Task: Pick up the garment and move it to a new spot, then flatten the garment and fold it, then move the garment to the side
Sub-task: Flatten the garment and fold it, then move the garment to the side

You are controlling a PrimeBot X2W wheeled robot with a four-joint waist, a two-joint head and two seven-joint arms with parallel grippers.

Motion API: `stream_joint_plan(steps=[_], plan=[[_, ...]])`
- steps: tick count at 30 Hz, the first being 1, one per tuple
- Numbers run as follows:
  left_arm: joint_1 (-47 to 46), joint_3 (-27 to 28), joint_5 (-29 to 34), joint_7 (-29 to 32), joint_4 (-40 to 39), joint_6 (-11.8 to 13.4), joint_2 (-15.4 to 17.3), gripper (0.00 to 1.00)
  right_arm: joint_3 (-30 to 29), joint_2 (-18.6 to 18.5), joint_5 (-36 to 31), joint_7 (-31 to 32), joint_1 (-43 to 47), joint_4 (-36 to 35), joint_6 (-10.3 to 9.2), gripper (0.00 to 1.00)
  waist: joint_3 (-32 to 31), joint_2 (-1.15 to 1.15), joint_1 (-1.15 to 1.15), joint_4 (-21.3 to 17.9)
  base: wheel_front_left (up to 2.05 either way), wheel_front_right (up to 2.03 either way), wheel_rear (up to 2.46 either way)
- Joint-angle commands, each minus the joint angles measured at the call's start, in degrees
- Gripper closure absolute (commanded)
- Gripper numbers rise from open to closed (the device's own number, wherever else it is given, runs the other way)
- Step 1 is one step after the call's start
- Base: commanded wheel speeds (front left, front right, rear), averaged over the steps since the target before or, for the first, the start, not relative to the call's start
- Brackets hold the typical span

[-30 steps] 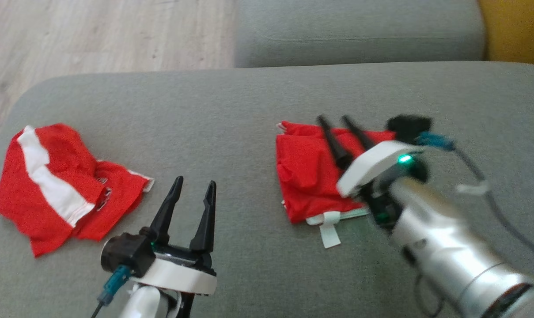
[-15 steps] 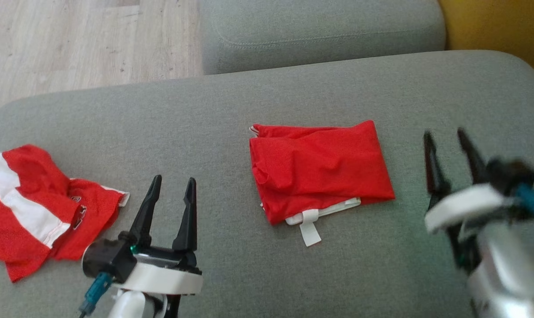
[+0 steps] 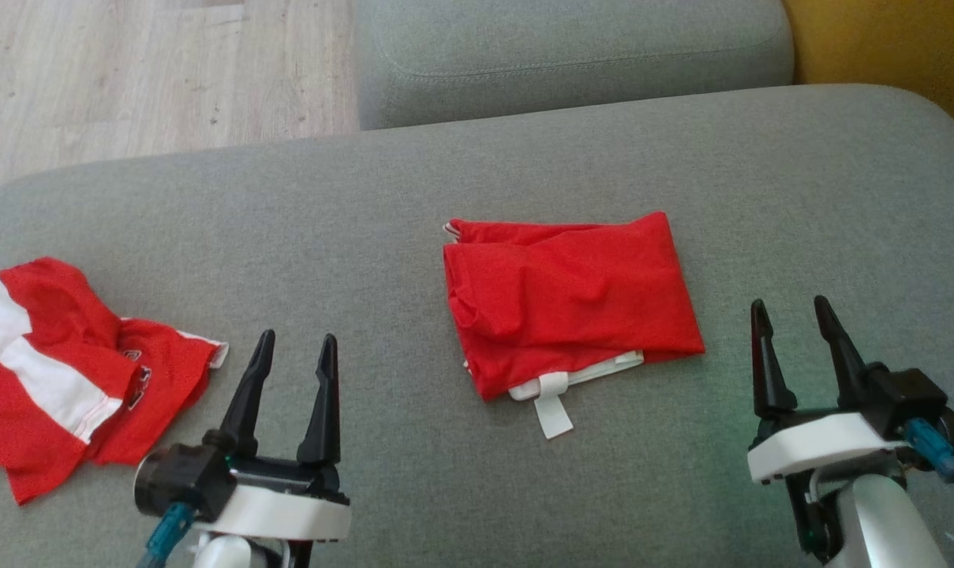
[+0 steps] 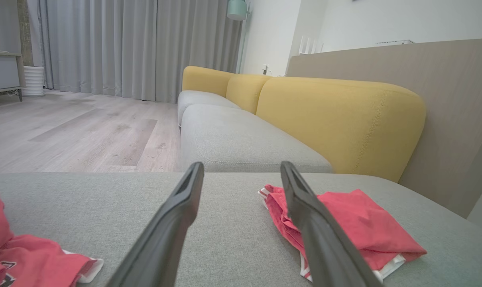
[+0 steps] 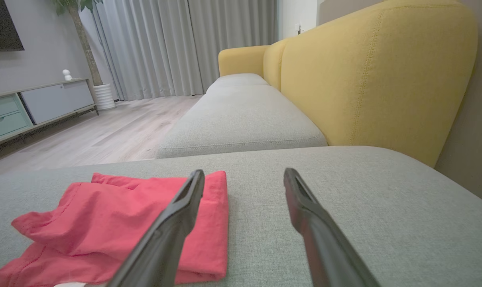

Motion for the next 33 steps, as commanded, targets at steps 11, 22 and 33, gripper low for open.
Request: stream_joint_plan(steps=[11, 22, 33], plan=[[-2.62, 0.53, -0.88, -0.55, -2.25, 0.09, -0.09, 0.0, 1.02, 0.14, -2.09, -0.05, -3.35, -0.57, -0.04, 0.0, 1.53, 0.0, 0.0, 1.58, 0.0, 0.0, 0.0], [-6.05, -2.76, -0.65, -0.55, -1.63, 0.09, -0.1, 0.0, -2.21, 0.15, -0.9, 6.75, -11.57, 8.17, -0.04, 0.0, 7.76, 0.0, 0.0, 5.92, 0.0, 0.0, 0.0], [-8.48, -4.44, -1.04, -0.55, -1.26, 0.09, -0.1, 0.0, -1.14, 0.16, 7.84, 12.27, -18.58, 21.51, -0.04, 0.0, 11.1, 0.0, 0.0, 8.53, 0.0, 0.0, 0.0]])
